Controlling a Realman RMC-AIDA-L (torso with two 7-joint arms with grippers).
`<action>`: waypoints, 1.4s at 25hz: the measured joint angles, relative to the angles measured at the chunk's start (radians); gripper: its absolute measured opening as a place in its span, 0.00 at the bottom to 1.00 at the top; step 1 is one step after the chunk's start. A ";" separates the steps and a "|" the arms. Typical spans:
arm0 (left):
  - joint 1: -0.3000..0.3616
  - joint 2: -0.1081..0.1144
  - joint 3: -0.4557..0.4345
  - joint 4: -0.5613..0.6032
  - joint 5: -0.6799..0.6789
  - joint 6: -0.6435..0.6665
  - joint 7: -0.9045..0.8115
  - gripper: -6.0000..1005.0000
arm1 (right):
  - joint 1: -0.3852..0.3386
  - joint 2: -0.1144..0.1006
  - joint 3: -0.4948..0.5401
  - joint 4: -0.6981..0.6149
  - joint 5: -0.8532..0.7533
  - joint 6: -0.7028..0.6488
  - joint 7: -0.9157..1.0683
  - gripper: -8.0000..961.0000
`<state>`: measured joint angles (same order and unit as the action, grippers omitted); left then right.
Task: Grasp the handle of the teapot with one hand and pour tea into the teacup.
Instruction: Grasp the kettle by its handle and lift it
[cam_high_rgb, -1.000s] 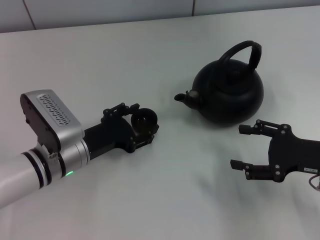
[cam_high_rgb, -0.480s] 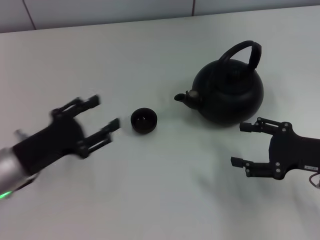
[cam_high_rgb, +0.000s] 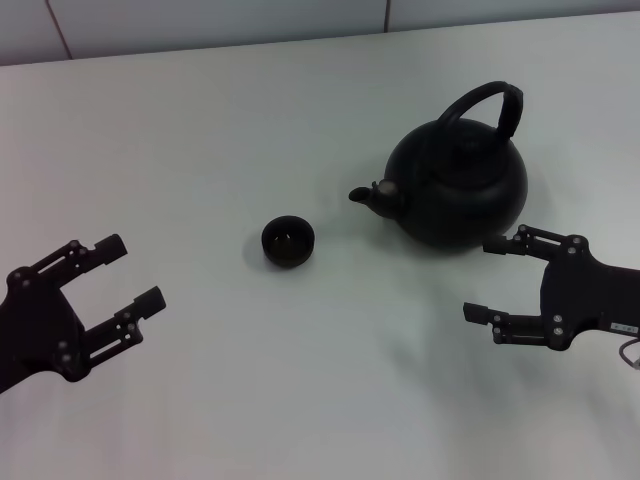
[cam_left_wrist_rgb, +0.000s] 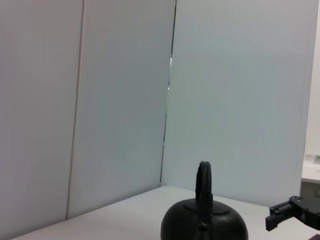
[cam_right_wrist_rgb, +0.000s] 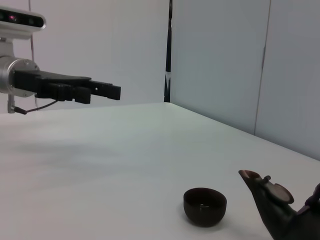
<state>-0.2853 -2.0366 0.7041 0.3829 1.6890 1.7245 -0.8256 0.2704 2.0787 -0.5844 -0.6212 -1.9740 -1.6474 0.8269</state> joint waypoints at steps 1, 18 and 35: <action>0.000 0.000 0.003 0.001 0.000 -0.001 0.000 0.72 | 0.000 0.000 0.000 0.000 0.000 0.000 0.000 0.86; 0.017 -0.005 0.025 0.006 0.103 -0.189 0.087 0.72 | 0.001 0.001 0.000 0.000 0.000 0.000 0.002 0.86; 0.006 -0.007 0.026 0.007 0.104 -0.188 0.084 0.72 | -0.075 0.004 0.058 0.221 0.310 -0.011 -0.168 0.86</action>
<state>-0.2795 -2.0438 0.7301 0.3897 1.7932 1.5366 -0.7420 0.1953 2.0824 -0.5264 -0.4003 -1.6641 -1.6586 0.6585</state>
